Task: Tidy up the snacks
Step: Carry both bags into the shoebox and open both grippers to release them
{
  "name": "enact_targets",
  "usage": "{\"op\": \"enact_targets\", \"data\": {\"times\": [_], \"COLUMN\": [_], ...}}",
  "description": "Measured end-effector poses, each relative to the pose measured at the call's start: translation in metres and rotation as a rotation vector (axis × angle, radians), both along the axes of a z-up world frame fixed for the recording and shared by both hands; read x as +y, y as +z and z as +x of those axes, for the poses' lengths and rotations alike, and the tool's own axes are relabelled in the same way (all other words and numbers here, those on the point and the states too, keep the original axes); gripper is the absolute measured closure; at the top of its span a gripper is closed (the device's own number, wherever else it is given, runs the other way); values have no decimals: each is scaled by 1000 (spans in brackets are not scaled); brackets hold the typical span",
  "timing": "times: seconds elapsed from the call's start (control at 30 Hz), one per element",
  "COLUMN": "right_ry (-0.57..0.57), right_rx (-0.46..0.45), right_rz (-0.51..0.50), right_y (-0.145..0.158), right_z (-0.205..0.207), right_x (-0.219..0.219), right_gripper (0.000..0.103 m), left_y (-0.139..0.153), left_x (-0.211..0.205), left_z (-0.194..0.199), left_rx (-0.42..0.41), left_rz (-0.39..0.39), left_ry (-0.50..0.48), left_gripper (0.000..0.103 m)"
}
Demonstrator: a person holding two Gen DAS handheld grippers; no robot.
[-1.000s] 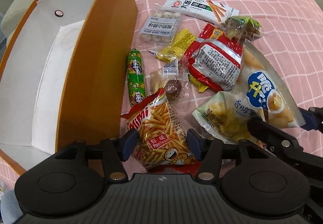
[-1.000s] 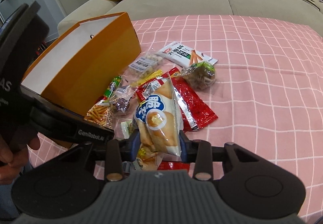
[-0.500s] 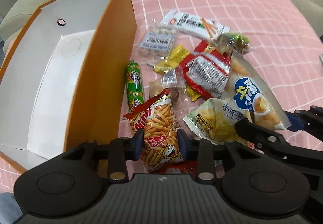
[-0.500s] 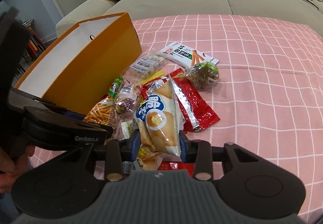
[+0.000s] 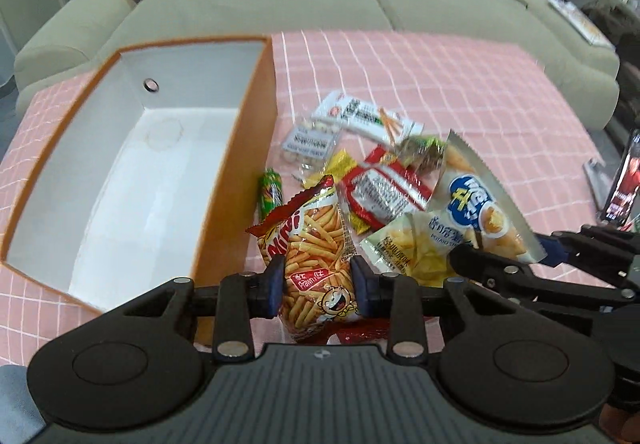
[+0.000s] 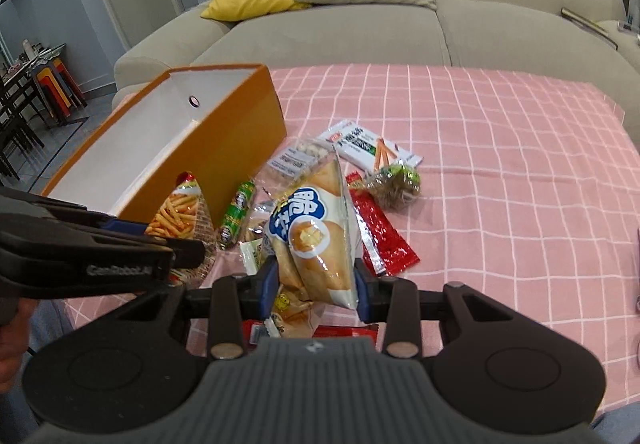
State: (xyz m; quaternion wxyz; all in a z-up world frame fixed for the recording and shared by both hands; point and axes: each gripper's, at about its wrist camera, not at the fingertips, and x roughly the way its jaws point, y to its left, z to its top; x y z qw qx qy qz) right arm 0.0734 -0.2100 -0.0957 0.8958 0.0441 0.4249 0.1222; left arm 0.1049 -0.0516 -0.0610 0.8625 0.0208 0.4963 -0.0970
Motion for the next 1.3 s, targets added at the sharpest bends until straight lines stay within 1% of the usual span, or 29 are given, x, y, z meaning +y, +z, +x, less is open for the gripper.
{"op": "enact_targets", "data": {"times": [0.23,0.47,0.6,0.77,0.87,0.97,1.03,1.1,1.2,1.3], "right_ry": [12,66,124,205,256,310,341,377,431,495], "right_rx": [-53,-119,-150,-169,-166,-139,-116,-109,-70,-19], "right_rz": [0,3,15,28,27,22,-4,-29,-52,-109], "right_y": [24,51,67,82,87,86,84,82,71,56], "right_z": [-13,-13,-8,7,17,30,40,47,62,77], "right_x": [12,31,49,77,97,119,136,152,172,194], "right_gripper": [68,68,68,68,68,68,69,69,69,69], "left_y": [29,56,71,81,83,79,73,70,60,46], "left_x": [25,52,71,95,106,118,127,137,148,156], "left_z": [-19,-26,-22,-12,-5,6,14,22,36,51], "left_rx": [-92,-175,-215,-230,-224,-202,-182,-152,-105,-49], "left_rz": [-40,-61,-32,17,42,65,84,85,106,140], "left_ry": [49,69,69,65,50,38,33,27,1,-36], "left_gripper": [65,65,65,65,65,65,65,65,65,65]}}
